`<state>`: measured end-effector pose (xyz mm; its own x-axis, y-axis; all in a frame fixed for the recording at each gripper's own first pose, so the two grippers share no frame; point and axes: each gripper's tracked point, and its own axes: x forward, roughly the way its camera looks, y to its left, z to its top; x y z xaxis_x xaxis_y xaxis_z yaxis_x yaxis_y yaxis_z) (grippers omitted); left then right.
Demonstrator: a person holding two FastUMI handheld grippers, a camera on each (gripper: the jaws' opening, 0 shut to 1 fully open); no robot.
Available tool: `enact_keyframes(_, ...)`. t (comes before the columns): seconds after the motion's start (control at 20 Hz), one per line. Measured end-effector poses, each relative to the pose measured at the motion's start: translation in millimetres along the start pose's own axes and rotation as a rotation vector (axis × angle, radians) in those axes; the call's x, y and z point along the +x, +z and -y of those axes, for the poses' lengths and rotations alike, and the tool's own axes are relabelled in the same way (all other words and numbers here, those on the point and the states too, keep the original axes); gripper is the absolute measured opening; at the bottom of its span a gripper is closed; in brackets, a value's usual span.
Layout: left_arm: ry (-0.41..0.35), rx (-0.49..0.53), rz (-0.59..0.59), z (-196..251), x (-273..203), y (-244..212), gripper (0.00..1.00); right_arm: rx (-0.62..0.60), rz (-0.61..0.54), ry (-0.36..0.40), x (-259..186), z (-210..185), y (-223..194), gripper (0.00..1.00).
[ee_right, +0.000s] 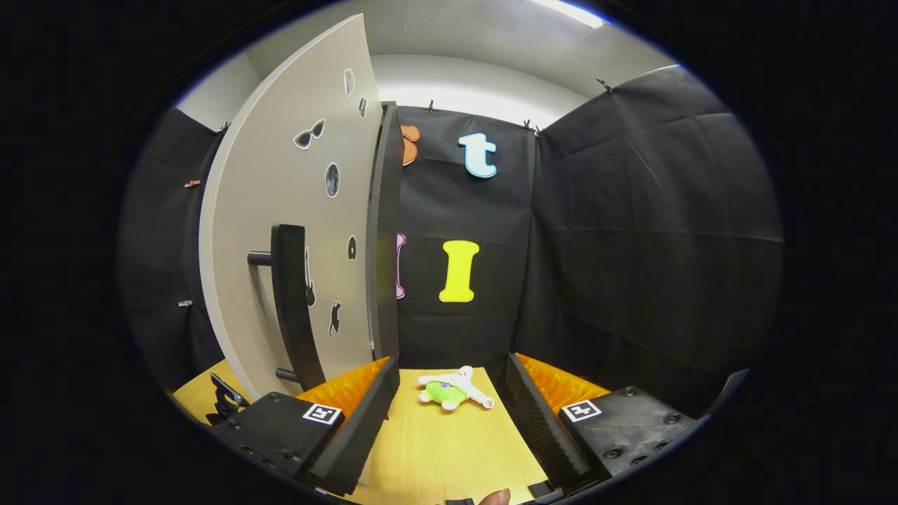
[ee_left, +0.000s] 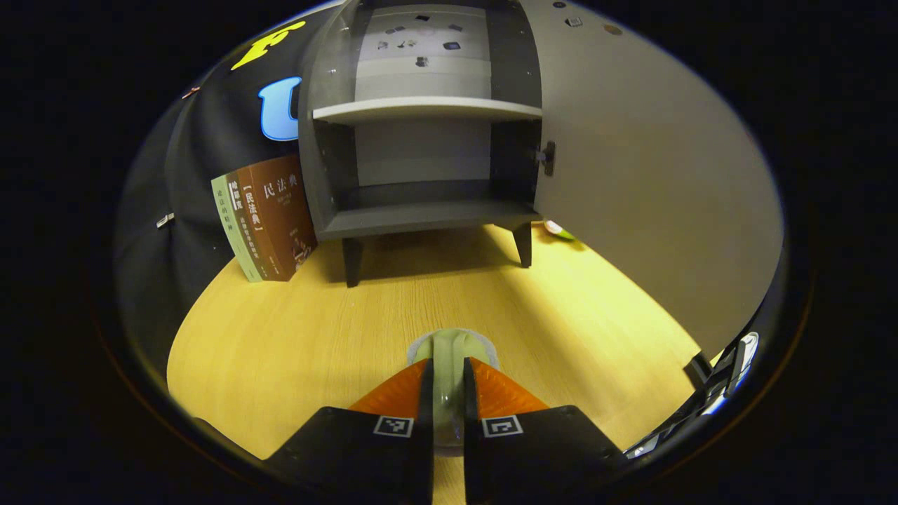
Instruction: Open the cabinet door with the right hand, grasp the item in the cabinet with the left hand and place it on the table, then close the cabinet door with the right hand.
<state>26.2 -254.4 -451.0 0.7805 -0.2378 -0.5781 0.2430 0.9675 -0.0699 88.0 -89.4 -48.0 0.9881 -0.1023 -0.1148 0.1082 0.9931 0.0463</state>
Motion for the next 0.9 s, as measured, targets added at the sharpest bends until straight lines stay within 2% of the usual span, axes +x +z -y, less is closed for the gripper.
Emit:
enact_keyframes(0.25, 0.04, -0.014, -0.043, -4, 13, -34, 0.21, -0.001, -0.021, 0.014, -2, 0, -3, 0.98)
enact_keyframes(0.35, 0.031, -0.035, -0.061, -3, 18, -43, 0.22, -0.004, -0.024, 0.017, -2, 0, -4, 0.98)
enact_keyframes(0.5, 0.024, -0.07, -0.068, -3, 18, -45, 0.28, -0.013, -0.024, 0.025, -1, -1, -5, 0.98)
enact_keyframes(0.65, -0.004, -0.059, -0.052, 5, 10, -40, 0.6, -0.011, -0.032, 0.037, -2, -4, -7, 0.98)
enact_keyframes(0.7, -0.01, -0.044, -0.047, 6, 7, -36, 0.84, -0.001, -0.036, 0.041, -2, -6, -7, 0.98)
enact_keyframes(0.8, -0.006, -0.021, -0.032, 1, -3, -25, 0.98, 0.033, -0.038, 0.04, -3, -9, -6, 0.98)
enact_keyframes(0.9, -0.025, -0.021, -0.004, 2, -17, -8, 0.96, 0.054, -0.034, 0.028, -3, -9, -5, 0.98)
